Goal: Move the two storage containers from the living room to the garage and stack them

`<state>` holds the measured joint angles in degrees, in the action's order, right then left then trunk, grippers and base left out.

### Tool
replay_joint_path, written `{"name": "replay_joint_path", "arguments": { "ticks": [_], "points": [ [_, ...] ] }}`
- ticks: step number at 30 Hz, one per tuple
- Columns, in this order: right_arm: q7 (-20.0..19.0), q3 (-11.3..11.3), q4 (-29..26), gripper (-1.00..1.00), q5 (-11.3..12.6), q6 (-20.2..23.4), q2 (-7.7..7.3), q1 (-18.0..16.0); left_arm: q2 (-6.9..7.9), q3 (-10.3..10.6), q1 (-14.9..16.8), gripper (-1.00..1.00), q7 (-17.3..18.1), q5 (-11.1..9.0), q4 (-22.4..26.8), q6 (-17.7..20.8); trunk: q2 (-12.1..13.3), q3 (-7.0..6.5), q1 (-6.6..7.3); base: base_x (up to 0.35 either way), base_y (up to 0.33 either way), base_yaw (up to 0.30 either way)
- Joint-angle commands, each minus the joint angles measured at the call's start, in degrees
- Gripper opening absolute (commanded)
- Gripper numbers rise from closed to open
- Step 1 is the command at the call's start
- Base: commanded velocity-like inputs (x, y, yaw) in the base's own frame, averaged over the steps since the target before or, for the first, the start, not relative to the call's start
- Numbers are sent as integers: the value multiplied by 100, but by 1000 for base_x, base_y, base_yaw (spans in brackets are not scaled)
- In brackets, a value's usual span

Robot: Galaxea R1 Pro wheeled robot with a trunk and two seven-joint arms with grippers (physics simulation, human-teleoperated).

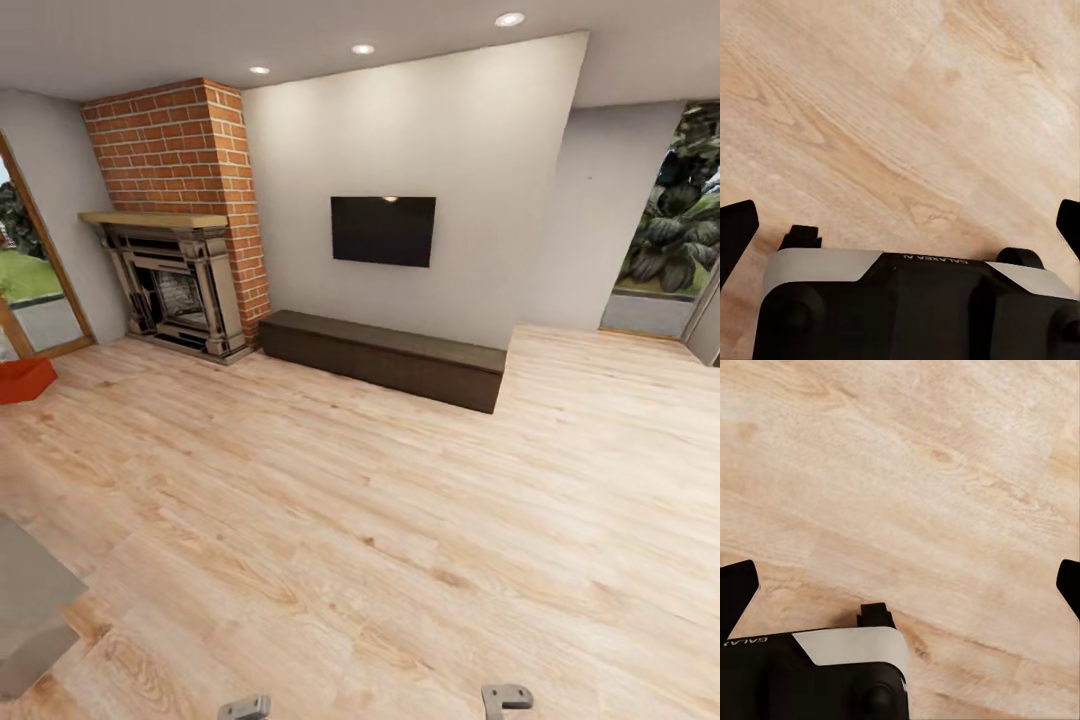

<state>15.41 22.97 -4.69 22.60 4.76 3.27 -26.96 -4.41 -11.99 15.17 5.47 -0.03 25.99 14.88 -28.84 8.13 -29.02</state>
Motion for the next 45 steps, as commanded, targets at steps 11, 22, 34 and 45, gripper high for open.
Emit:
{"name": "replay_joint_path", "arguments": {
  "ticks": [11,22,34,45],
  "points": [
    [33,49,-14,100,38,40,0,-3,-7,-42,3,100,33,2,11,42,-9,10,-6,333,0,128],
    [32,49,-14,100,37,41,7,0,-6,-44,3,100,33,-2,11,42,-9,10,-6,333,0,6],
    [34,49,-14,100,34,40,7,-3,-7,-43,3,100,33,2,11,42,-9,10,-6,333,0,0],
    [34,49,-14,100,35,40,7,-3,-7,-43,3,100,33,2,11,42,-9,10,-6,333,0,0]
  ]
}}
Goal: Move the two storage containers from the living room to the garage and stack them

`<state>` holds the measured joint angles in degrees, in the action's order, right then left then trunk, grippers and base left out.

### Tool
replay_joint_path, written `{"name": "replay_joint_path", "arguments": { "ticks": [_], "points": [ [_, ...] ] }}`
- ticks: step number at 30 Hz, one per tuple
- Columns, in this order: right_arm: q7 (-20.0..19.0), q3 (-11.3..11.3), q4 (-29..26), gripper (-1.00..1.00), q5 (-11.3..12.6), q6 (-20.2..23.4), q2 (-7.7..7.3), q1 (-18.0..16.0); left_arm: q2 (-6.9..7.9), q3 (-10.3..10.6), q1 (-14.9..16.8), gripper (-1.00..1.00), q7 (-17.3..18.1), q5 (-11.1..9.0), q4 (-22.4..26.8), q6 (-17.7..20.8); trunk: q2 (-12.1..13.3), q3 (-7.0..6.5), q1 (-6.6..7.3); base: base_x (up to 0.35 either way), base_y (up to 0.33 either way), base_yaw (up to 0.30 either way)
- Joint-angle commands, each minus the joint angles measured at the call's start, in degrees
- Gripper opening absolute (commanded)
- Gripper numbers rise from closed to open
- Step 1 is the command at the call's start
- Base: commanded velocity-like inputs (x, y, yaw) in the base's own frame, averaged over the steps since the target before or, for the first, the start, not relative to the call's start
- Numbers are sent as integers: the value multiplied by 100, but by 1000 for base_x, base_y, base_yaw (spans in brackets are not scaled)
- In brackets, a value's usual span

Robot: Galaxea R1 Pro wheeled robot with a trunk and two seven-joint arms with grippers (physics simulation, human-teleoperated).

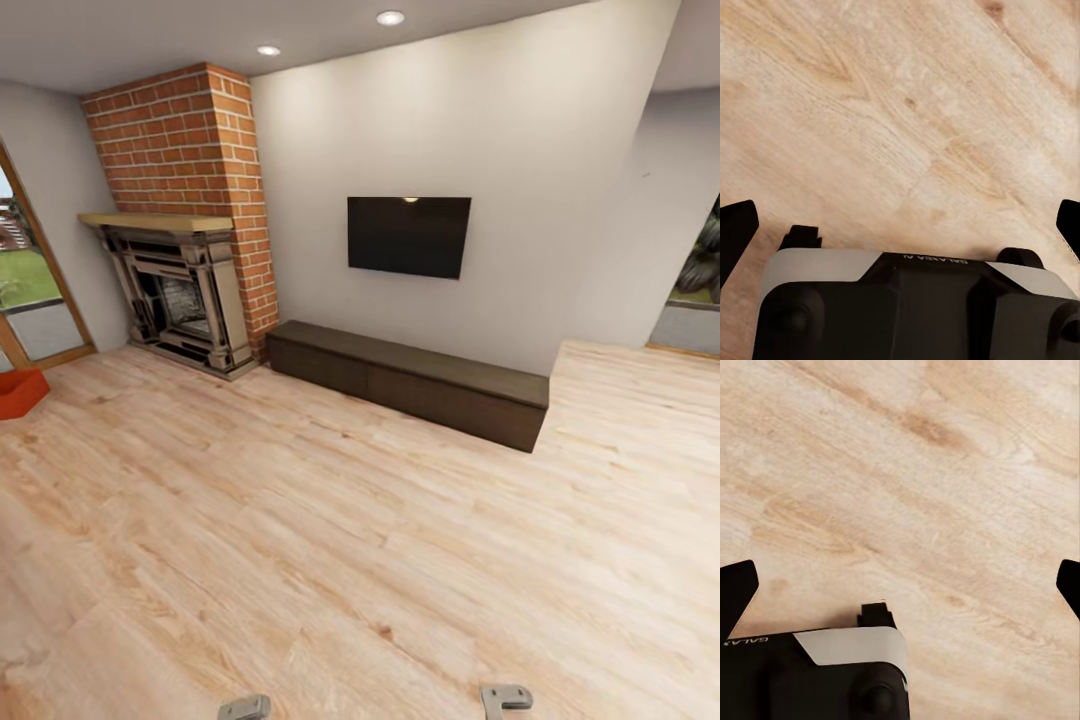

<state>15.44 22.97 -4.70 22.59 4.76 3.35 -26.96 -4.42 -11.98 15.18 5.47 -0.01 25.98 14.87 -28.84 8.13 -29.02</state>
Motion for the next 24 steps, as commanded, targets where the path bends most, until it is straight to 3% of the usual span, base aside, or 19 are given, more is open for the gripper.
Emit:
{"name": "replay_joint_path", "arguments": {
  "ticks": [1,14,24],
  "points": [
    [33,49,-13,100,37,41,-1,-3,-7,-43,3,100,33,0,13,42,-9,11,-6,333,0,0],
    [30,49,-13,100,36,40,-2,-2,-6,-43,3,100,33,0,13,42,-9,11,-6,333,0,4],
    [32,49,-13,100,38,39,-1,-1,-7,-43,3,100,33,0,13,42,-9,11,-6,333,0,101]
  ]
}}
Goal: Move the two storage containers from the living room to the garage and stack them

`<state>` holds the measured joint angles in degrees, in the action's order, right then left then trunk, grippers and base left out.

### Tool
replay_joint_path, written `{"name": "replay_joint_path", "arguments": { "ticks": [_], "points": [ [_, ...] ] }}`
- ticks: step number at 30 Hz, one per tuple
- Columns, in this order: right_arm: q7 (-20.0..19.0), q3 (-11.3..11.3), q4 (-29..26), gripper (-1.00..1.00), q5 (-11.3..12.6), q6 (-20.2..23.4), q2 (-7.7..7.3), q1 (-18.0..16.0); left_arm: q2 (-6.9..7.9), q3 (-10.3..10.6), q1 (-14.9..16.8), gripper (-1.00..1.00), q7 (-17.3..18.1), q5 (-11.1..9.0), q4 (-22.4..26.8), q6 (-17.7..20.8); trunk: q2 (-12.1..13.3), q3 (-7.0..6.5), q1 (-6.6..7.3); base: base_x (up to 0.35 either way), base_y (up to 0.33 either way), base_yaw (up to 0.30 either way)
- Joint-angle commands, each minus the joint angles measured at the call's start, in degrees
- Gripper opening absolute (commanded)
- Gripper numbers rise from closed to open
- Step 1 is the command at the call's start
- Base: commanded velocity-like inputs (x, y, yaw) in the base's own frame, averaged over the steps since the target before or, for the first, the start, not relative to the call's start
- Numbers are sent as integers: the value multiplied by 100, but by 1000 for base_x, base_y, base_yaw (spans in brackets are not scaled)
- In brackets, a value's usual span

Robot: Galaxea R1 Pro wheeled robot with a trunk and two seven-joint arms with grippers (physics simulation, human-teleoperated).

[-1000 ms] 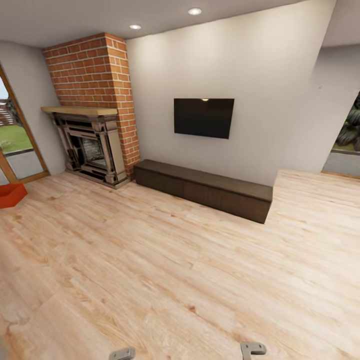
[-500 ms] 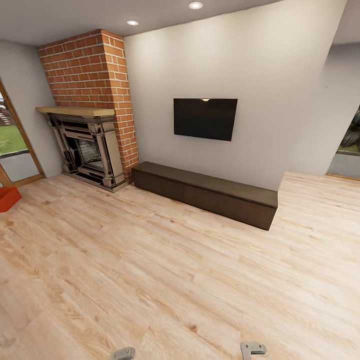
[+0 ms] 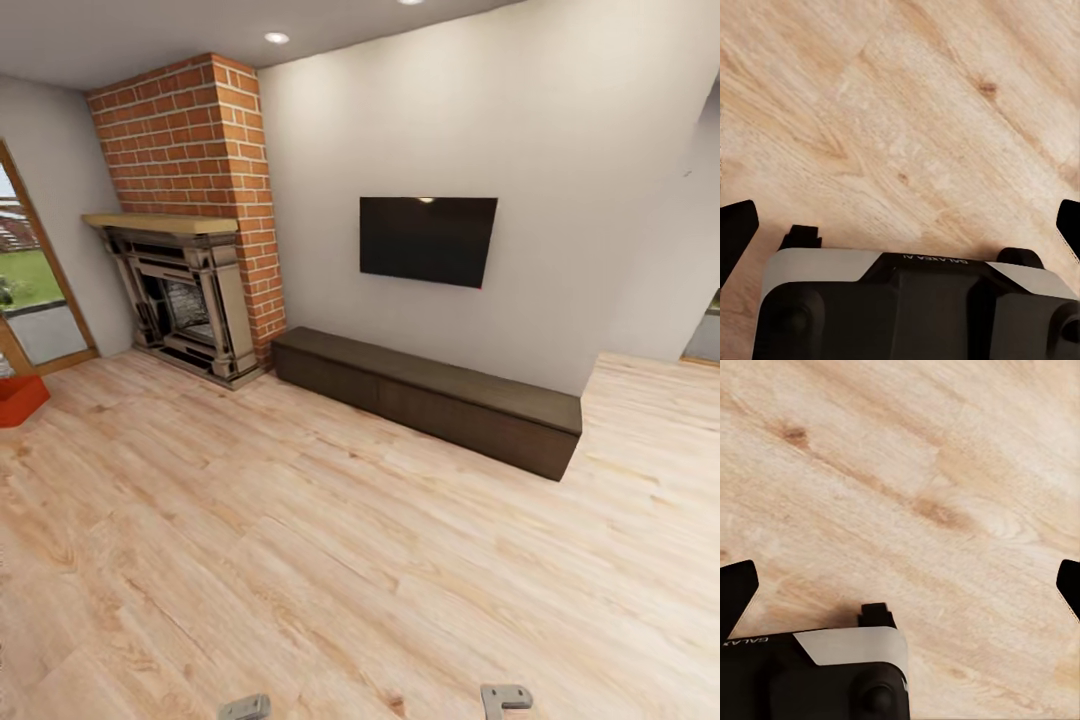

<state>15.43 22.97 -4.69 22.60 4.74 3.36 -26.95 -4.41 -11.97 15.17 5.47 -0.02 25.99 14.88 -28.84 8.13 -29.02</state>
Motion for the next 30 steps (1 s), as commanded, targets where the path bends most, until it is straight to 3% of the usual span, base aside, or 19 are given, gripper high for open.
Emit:
{"name": "replay_joint_path", "arguments": {
  "ticks": [1,30],
  "points": [
    [32,49,-14,100,37,43,-3,-1,-7,-43,3,100,33,4,11,41,-9,11,-6,333,0,194],
    [30,49,-14,100,38,40,-2,-2,-7,-47,3,100,33,1,11,41,-9,11,-6,333,0,213]
  ]
}}
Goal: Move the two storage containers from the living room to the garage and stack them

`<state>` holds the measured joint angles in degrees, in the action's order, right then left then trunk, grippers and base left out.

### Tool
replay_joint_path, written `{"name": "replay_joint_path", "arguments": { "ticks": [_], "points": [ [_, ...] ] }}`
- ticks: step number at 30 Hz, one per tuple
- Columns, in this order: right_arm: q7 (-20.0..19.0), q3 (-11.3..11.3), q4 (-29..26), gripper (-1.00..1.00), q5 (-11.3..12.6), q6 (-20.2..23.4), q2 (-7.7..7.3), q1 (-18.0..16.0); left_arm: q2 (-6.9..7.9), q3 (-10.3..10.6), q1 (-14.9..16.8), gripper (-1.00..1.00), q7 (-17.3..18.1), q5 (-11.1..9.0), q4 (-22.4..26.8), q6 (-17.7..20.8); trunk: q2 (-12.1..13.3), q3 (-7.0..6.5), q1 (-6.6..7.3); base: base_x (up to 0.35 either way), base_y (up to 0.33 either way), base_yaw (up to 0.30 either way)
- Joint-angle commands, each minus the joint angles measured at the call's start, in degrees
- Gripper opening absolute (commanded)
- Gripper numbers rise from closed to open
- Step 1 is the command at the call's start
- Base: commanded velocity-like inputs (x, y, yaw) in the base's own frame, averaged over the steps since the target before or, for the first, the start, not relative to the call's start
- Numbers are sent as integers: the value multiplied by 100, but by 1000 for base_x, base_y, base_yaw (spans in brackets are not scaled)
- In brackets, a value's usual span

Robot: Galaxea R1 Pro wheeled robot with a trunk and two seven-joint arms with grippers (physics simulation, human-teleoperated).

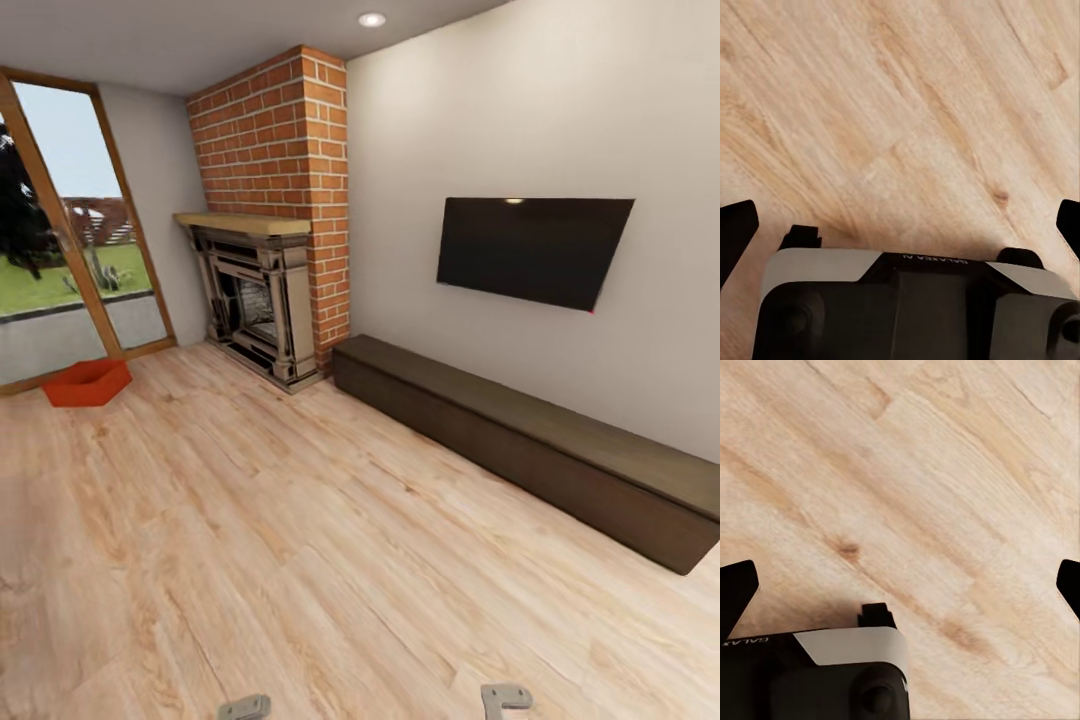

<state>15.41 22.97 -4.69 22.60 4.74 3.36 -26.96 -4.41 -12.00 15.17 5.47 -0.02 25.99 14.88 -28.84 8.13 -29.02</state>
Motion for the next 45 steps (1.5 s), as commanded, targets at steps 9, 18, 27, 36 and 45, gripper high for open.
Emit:
{"name": "replay_joint_path", "arguments": {
  "ticks": [9,18,27,36,45],
  "points": [
    [34,49,-14,100,37,40,-2,-2,-7,-43,3,100,33,-6,11,42,-9,10,-6,333,0,215],
    [32,49,-14,100,38,41,-2,-2,-6,-43,3,100,33,0,11,42,-9,10,-6,333,0,216],
    [32,49,-14,100,40,43,-2,-3,-5,-45,3,100,33,-6,11,42,-9,10,-6,333,0,216],
    [34,49,-14,100,36,40,-2,-1,-5,-45,3,100,33,-1,11,42,-9,10,-6,333,0,217],
    [34,49,-14,100,35,41,-3,-1,-6,-46,3,100,33,-4,11,42,-9,10,-6,333,0,218]
  ]
}}
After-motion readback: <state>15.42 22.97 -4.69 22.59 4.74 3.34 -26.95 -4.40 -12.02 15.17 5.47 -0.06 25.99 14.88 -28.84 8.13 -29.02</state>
